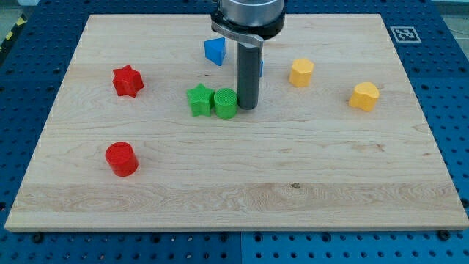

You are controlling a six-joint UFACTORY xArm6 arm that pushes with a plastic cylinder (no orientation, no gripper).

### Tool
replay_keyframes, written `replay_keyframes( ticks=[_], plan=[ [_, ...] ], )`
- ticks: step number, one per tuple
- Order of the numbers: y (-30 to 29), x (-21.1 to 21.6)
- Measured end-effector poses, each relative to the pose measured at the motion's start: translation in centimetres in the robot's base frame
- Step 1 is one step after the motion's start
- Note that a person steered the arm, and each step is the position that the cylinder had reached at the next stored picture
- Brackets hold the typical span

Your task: Place the blue cube right to the green circle

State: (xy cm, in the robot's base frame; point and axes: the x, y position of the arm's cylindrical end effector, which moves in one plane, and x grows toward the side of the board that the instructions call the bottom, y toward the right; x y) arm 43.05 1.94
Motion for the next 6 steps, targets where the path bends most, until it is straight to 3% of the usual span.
replay_keyframes(
  ticks=[2, 4, 6],
  plan=[
    [-0.7, -0.9],
    [4.5, -1.6],
    [5.7, -3.2]
  ],
)
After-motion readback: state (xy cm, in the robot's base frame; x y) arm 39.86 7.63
